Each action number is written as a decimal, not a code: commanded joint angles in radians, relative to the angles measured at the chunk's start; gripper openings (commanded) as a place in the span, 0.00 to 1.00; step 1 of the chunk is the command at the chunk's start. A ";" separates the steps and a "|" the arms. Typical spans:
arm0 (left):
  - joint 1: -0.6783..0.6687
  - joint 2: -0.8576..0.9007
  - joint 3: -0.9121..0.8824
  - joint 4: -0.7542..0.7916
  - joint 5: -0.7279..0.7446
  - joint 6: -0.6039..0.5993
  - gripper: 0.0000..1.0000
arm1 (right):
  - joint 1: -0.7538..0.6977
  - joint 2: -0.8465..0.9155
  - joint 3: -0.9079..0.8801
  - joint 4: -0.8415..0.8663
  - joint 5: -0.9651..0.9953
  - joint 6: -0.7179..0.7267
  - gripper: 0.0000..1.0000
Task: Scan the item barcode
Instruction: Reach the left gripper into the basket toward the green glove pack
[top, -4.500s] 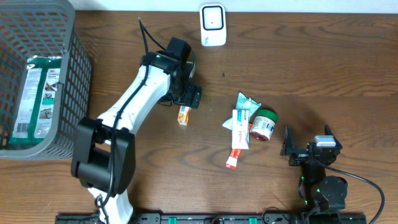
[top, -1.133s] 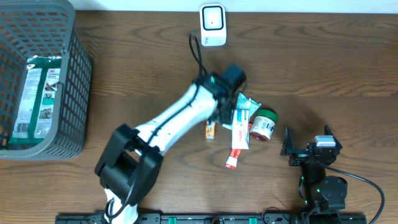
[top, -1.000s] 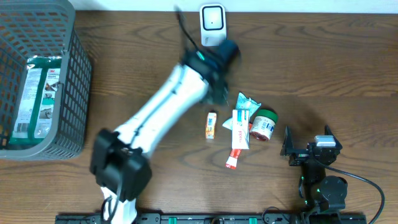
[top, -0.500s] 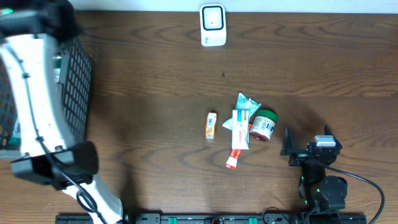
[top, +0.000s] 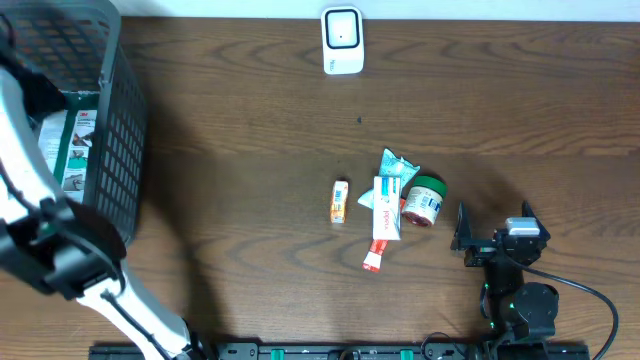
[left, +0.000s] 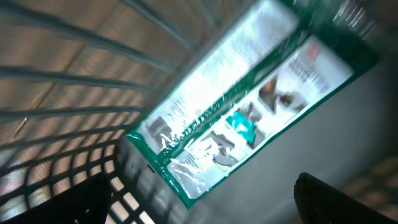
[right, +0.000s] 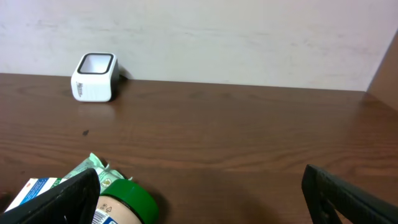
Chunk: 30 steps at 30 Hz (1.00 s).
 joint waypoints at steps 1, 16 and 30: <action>0.002 0.092 -0.050 0.002 -0.009 0.108 0.95 | 0.002 -0.002 -0.001 -0.004 0.000 -0.005 0.99; 0.006 0.323 -0.097 0.084 -0.006 0.171 0.96 | 0.002 -0.002 -0.001 -0.004 0.000 -0.005 0.99; 0.069 0.327 -0.342 0.259 0.051 0.173 0.87 | 0.002 -0.002 -0.001 -0.004 -0.001 -0.005 0.99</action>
